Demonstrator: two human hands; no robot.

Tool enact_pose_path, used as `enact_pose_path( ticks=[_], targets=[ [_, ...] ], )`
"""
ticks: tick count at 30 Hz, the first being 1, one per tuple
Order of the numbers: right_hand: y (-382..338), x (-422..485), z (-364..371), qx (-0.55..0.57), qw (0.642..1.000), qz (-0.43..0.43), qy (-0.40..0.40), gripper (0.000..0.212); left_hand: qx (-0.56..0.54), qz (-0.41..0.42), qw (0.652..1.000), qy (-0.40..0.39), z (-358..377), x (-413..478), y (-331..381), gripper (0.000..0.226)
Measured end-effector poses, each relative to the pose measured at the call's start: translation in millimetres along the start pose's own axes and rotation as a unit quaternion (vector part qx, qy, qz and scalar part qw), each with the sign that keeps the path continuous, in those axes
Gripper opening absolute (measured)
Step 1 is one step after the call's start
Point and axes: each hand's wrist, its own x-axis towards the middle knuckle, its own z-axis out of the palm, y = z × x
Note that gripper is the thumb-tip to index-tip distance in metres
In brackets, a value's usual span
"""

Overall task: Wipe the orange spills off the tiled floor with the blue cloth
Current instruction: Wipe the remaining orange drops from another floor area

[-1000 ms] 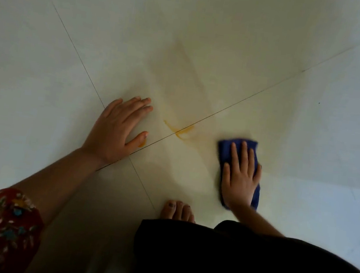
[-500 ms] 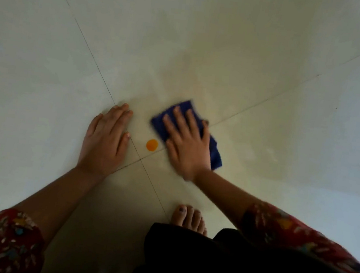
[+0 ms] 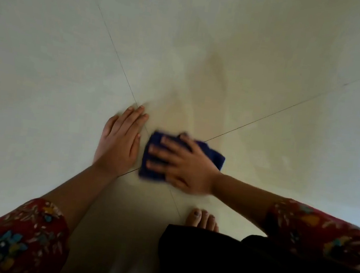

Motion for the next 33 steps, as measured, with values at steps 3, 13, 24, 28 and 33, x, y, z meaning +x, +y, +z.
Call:
enact_pose_path(
  ticks=[3,13,24,28,33],
  targets=[
    [24.3,-45.0,3.0,-0.013,0.991,-0.132,-0.020,0.046,-0.007,-0.005,1.000,0.001,-1.1,-0.1,1.7,0.051],
    [33.3,22.6,-8.2,-0.028,0.989,0.144,0.025,0.054,-0.042,-0.021,0.999,0.005,-4.1,-0.1,2.6,0.048],
    [137.9,67.5,-39.1,0.014,0.920,0.386,0.066,0.053,-0.101,-0.180,0.976,0.070,-19.4,34.0,-10.9,0.048],
    [94.6,136.0,-37.6,0.008,0.957,0.280,0.074,0.054,-0.076,-0.235,0.966,0.073,-27.9,43.9,-35.5,0.054],
    [98.5,149.1,-36.4,-0.028,0.997,0.048,0.059,0.052,-0.068,-0.324,0.938,0.100,-38.8,38.1,-73.5,0.059]
  ],
)
